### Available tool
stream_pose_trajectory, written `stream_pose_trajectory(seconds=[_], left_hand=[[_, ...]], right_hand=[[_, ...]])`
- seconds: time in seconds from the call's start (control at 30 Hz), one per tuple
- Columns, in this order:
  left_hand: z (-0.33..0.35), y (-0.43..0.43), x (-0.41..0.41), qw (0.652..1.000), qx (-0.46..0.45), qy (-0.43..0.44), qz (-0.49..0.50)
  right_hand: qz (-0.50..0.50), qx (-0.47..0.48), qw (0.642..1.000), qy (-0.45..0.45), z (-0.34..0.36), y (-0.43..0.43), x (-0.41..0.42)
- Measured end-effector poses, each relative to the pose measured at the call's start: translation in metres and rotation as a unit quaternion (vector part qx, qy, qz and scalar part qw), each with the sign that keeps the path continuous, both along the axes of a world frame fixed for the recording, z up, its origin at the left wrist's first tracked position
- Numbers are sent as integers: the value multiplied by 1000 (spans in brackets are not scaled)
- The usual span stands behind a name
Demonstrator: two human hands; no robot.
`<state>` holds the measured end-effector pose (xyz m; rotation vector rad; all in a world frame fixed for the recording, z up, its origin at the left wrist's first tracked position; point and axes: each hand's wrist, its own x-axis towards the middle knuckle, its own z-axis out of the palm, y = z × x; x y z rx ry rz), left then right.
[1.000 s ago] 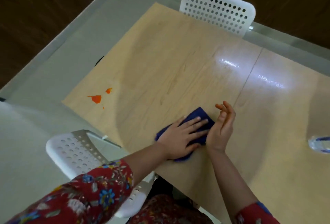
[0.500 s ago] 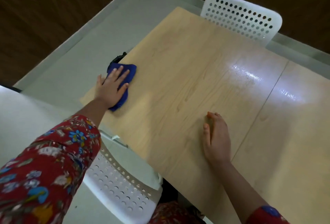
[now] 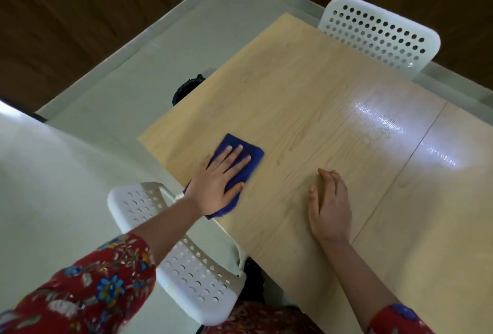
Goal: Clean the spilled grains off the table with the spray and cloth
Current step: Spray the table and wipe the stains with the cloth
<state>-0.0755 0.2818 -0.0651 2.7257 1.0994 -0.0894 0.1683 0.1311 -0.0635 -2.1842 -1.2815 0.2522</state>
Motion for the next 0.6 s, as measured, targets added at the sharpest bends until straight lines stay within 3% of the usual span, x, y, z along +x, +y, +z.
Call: stream_pose_trajectory(seconds=[0.07, 0.1, 0.17, 0.23, 0.33, 0.47, 0.6], left_hand=[[1, 26, -27, 995, -3, -17, -103], [-1, 45, -43, 996, 12, -19, -89], [-3, 88, -74, 997, 25, -24, 68], [-2, 112, -89, 976, 12, -7, 218], [0, 97, -64, 957, 8, 1, 289], [11, 15, 6, 988, -8, 8, 155], [15, -105, 54, 992, -55, 9, -111]], right_hand=[[0, -1, 1000, 1, -2, 0, 2], [-3, -2, 1000, 1, -2, 0, 1], [-4, 1, 1000, -6, -2, 0, 1], [-6, 4, 1000, -10, -2, 2, -1], [-14, 22, 999, 32, 0, 1, 0], [-21, 87, 984, 157, 8, -6, 4], [-58, 142, 955, 252, 21, -27, 6]])
